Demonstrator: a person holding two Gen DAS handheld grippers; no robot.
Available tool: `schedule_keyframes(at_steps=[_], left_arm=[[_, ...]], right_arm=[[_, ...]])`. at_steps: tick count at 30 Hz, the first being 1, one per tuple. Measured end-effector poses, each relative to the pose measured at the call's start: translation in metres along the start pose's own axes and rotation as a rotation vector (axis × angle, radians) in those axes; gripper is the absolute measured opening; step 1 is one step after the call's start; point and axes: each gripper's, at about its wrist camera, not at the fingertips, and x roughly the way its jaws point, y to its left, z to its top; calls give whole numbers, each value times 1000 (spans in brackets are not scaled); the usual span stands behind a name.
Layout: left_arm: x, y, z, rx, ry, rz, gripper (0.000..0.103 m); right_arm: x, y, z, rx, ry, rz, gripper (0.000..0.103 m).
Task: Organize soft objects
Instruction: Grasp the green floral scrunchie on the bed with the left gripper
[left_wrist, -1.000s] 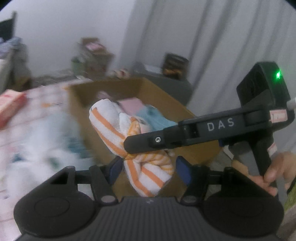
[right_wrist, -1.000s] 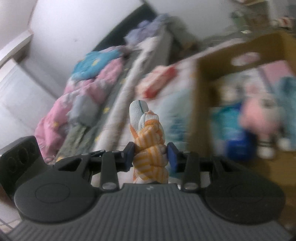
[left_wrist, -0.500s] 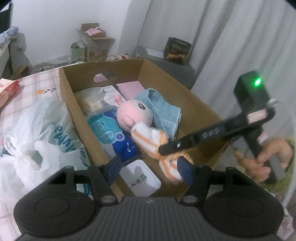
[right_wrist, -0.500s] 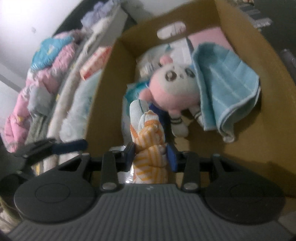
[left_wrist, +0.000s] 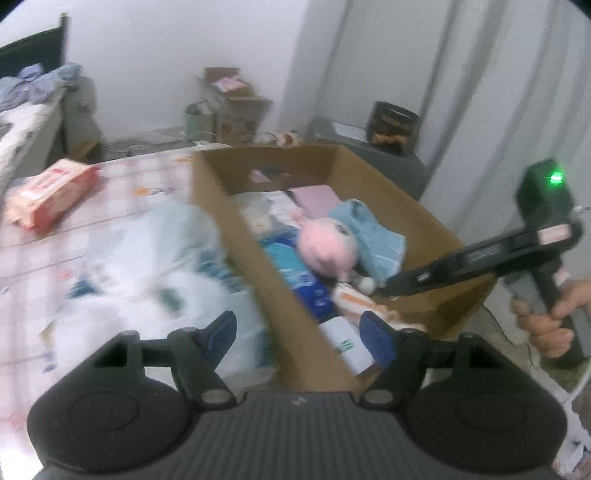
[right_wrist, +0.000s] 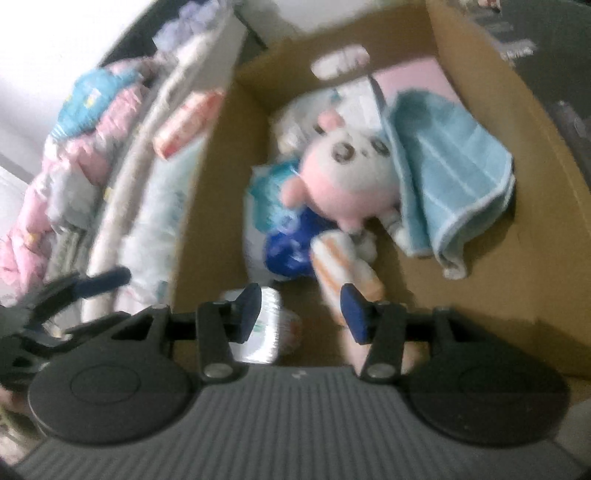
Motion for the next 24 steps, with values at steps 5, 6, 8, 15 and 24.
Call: schedule_keyframes(at_steps=[5,6,8,15,24], left_arm=[[-40,44,-26,-88,-30,97,76],[-46,53,-31,-107,-32,117,76],[-58,68,-44,-146,-31,149,77],[-64,93,-89,-189,45,158,77],[-23,96,-134,-160,119,175,59]], right_arm=[[-17,39,-10,-36,-89,149,47],[-16,49,-12,-45,-93,180,47],[-8,70,-17,-66,-81,240,47],[49,148,-39,-160,72,349,47],[124,197,-70,-244,266,221,47]])
